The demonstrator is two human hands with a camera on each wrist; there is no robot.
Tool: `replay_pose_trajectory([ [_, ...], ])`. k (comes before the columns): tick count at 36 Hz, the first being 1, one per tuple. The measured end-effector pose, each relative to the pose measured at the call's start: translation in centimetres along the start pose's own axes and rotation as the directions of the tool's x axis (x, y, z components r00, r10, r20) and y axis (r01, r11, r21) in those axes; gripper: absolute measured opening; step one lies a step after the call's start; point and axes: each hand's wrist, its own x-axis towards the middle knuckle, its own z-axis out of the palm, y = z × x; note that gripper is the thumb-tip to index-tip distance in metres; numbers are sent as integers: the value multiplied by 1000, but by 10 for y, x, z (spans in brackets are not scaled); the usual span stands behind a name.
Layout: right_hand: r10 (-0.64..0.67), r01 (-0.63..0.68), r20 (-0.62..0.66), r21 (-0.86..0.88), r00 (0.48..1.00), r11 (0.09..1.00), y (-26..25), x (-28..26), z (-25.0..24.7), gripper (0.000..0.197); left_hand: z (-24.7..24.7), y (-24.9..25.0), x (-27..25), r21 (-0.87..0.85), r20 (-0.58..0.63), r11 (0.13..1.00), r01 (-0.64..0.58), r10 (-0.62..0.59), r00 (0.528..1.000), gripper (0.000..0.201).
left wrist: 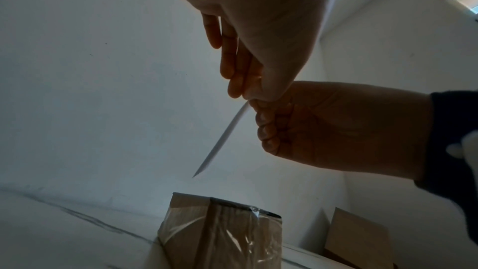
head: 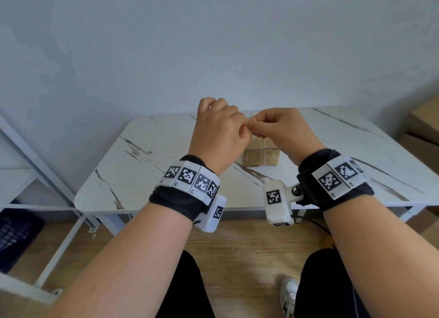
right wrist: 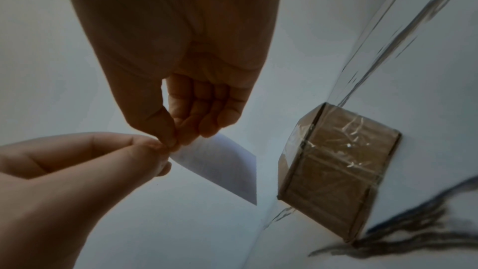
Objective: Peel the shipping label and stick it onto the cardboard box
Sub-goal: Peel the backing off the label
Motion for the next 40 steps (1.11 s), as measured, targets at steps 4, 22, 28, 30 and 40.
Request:
replay_pose_trajectory([
  [4,-1,1,10,-6,1000,1000,-2,1,0,18,-1,0,-2,-1,-19,1000,10,-10,1000,15],
  [22,13,-14,36,35,999,999,-1,-1,1,10,-10,2,3,-446,174,784,432,-397,901,11],
  [28,19,-20,31,33,999,999,1,0,1,12,-10,-1,1,-443,246,748,494,-429,869,7],
  [30,22,-23,34,33,999,999,1,1,1,12,-12,0,2,-457,265,725,516,-442,857,6],
  [40,15,-18,65,32,998,999,0,0,0,9,-13,-1,4,-475,300,692,544,-453,839,9],
])
